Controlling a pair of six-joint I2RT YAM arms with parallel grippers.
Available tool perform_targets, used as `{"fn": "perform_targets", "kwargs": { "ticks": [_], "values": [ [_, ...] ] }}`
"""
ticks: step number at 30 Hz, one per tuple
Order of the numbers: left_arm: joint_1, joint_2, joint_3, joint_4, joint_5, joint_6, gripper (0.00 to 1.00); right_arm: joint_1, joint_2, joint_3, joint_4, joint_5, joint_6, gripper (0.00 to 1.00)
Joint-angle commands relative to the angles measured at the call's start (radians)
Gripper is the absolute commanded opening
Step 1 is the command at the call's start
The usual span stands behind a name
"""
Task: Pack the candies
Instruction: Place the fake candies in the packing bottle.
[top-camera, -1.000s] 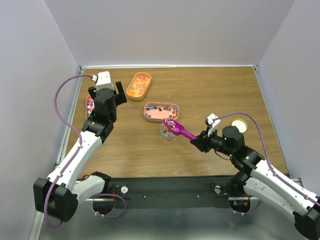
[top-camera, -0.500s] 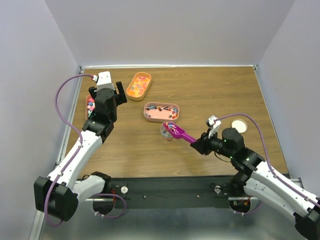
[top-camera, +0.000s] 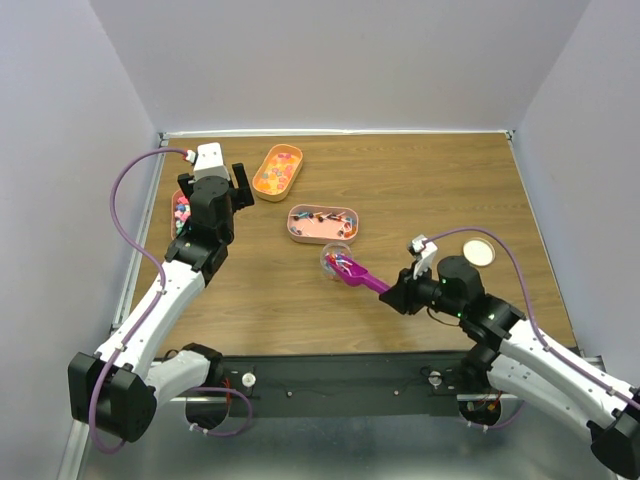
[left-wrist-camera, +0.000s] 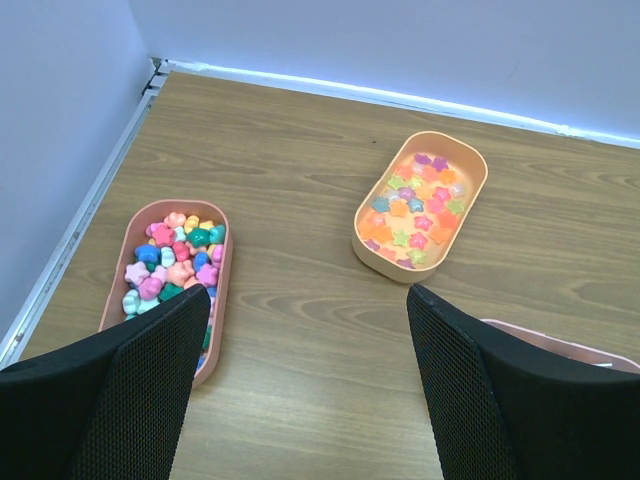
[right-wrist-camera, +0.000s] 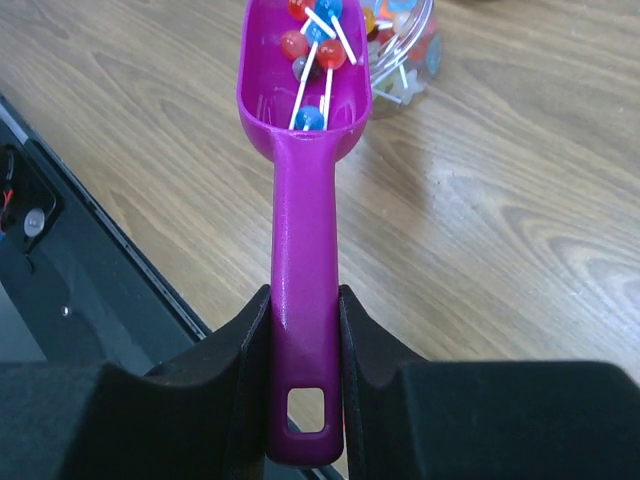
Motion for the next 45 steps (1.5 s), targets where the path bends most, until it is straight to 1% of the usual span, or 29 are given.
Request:
{"fn": "perform_targets", "kwargs": {
  "ticks": [1,8,18,29,45],
  "values": [
    [0.006,-0.002,-0.008,0.028,-0.001,0.008,0.87,0.014,0.015,0.012,-0.021,-0.021,0.028,0.01],
    [0.006,-0.005,-0.007,0.028,0.001,0.01,0.87,0.014,0.035,0.052,-0.052,-0.015,0.037,0.01],
    [0.006,-0.008,-0.007,0.03,0.001,0.011,0.87,0.014,0.081,0.152,-0.139,-0.029,0.043,0.01],
    [0.006,-0.01,-0.005,0.028,0.001,0.014,0.87,0.014,0.11,0.221,-0.239,-0.027,0.072,0.01],
    [0.008,-0.014,-0.005,0.028,-0.001,0.019,0.87,0.016,0.228,0.354,-0.383,-0.03,0.112,0.01]
  ]
}}
